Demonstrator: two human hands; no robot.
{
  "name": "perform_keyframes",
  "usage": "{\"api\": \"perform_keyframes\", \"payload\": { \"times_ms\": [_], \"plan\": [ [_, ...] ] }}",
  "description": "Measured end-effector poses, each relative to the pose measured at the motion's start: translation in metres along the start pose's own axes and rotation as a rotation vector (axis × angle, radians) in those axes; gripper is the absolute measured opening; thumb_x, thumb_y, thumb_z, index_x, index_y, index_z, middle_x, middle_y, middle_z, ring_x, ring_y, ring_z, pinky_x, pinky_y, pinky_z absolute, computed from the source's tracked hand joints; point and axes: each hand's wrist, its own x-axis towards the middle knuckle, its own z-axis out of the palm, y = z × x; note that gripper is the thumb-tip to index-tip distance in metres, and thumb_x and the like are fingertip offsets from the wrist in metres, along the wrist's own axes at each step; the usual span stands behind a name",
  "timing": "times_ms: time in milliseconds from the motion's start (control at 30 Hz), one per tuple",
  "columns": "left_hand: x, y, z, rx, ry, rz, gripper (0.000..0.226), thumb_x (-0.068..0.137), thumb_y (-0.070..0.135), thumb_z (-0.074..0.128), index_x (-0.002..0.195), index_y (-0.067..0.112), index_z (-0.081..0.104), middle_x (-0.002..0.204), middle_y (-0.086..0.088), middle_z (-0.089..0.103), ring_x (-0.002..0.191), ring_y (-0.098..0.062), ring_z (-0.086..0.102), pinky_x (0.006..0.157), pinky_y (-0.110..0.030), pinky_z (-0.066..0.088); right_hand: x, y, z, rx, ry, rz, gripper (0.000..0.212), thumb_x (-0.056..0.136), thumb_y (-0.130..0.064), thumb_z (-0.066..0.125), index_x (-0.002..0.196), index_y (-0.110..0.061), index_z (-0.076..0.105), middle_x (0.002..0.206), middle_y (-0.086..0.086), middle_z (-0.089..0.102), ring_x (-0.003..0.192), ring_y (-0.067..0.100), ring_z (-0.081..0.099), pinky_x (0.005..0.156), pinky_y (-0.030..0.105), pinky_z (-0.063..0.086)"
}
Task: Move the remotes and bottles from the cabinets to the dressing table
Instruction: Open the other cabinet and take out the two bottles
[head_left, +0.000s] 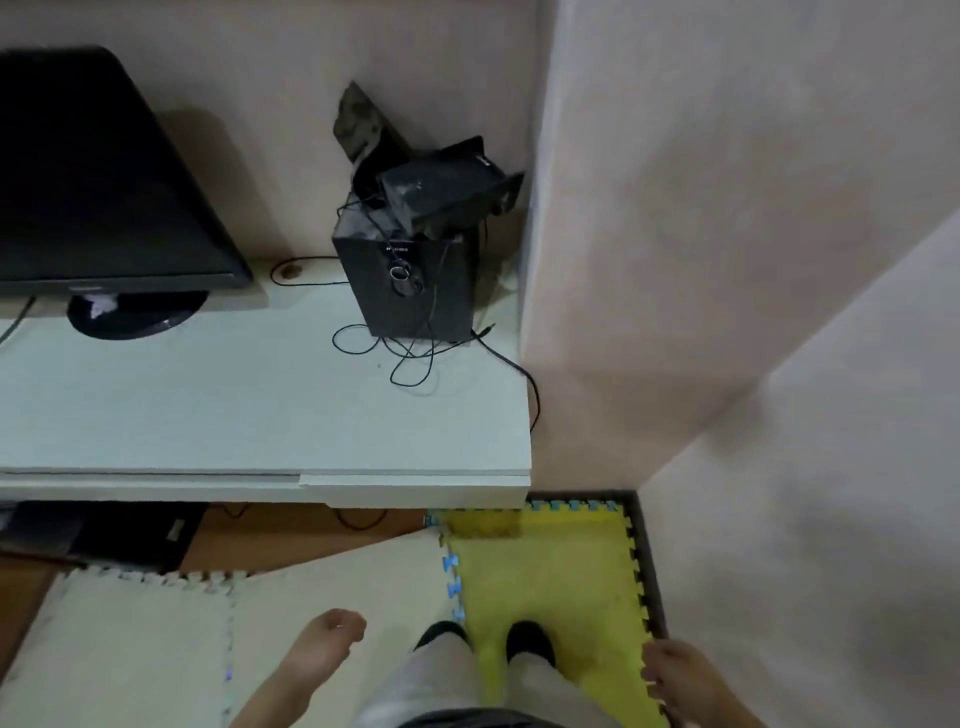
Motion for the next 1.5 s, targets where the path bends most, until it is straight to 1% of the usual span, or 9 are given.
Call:
{"api": "perform_keyframes", "payload": {
  "times_ms": [100,333,567,667,767,1000,1133,1333,1500],
  "plan": [
    [-0.009,0.005,0.009,-0.017,0.045,-0.003,0.014,0.089,0.018,0.053,0.078,0.015,0.060,0.093,-0.008,0.062,0.079,-0.022,0.054,0.060,-0.027,0.035,0.020,0.007,-0.022,-0.068,-0.045,-0.009,0.012,0.090,-0.012,0.050,0.083,-0.010,0.059,0.078,0.011,0.063,0.065,0.022,0.059,0.060,0.030,0.052],
    [-0.029,-0.001,0.023,-0.139,0.021,-0.162,0.019,0.093,0.019,0.049,0.103,0.007,0.059,0.102,-0.011,0.061,0.078,-0.019,0.053,0.054,-0.022,0.033,0.038,-0.063,-0.026,-0.212,-0.102,0.025,0.020,0.090,-0.015,0.046,0.071,-0.012,0.048,0.067,0.006,0.046,0.051,0.017,0.039,0.047,0.021,0.024],
    [-0.015,0.015,0.003,-0.212,0.000,-0.291,0.013,0.093,0.012,0.050,0.099,0.001,0.055,0.079,-0.010,0.055,0.066,-0.017,0.047,0.047,-0.021,0.037,0.016,-0.166,0.005,-0.306,-0.160,-0.234,0.013,0.093,-0.021,0.046,0.102,-0.017,0.055,0.090,0.003,0.059,0.079,0.018,0.057,0.059,0.025,0.039],
    [-0.008,0.045,-0.023,-0.226,0.083,-0.130,0.029,0.095,0.017,0.047,0.116,-0.001,0.057,0.103,-0.012,0.059,0.084,-0.023,0.054,0.062,-0.025,0.040,-0.013,-0.216,0.006,-0.371,-0.206,-0.364,0.012,0.092,-0.023,0.049,0.088,-0.022,0.060,0.092,0.000,0.062,0.083,0.014,0.059,0.064,0.021,0.042],
    [-0.020,0.094,-0.054,-0.254,0.176,0.124,0.020,0.093,0.021,0.050,0.107,0.011,0.060,0.117,-0.010,0.061,0.090,-0.022,0.063,0.076,-0.030,0.041,-0.049,-0.270,-0.004,-0.392,-0.288,-0.544,0.017,0.092,-0.024,0.053,0.077,-0.026,0.059,0.080,-0.004,0.062,0.072,0.007,0.058,0.059,0.015,0.043],
    [-0.116,0.235,-0.125,-0.316,0.499,0.789,0.013,0.090,0.025,0.056,0.095,0.036,0.061,0.102,0.008,0.068,0.087,0.000,0.066,0.085,-0.025,0.047,-0.166,-0.412,-0.005,-0.330,-0.232,-1.322,0.023,0.087,-0.015,0.061,0.081,-0.037,0.061,0.082,-0.006,0.066,0.082,0.017,0.063,0.081,0.026,0.048],
    [-0.195,0.298,-0.161,-0.405,0.730,1.174,0.025,0.089,0.017,0.057,0.095,0.041,0.060,0.099,0.013,0.069,0.092,0.004,0.065,0.079,-0.009,0.049,-0.266,-0.473,-0.016,-0.271,-0.200,-1.763,0.026,0.087,-0.013,0.061,0.086,-0.039,0.059,0.084,-0.013,0.065,0.083,0.005,0.062,0.079,0.013,0.048],
    [-0.308,0.378,-0.203,-0.342,1.059,1.626,0.026,0.076,0.036,0.058,0.101,0.042,0.057,0.110,0.022,0.064,0.103,0.007,0.060,0.089,-0.007,0.045,-0.397,-0.522,-0.051,-0.083,0.074,-2.348,0.020,0.083,-0.021,0.058,0.101,-0.029,0.063,0.092,-0.024,0.062,0.095,-0.002,0.060,0.083,0.006,0.046],
    [-0.379,0.432,-0.235,-0.307,1.267,1.821,0.040,0.079,0.032,0.057,0.118,0.034,0.051,0.118,0.023,0.056,0.112,0.012,0.049,0.089,0.005,0.034,-0.490,-0.542,-0.071,0.065,0.556,-2.663,0.029,0.080,-0.021,0.058,0.107,-0.014,0.066,0.100,-0.011,0.063,0.100,0.003,0.055,0.087,0.004,0.035]
  ]
}}
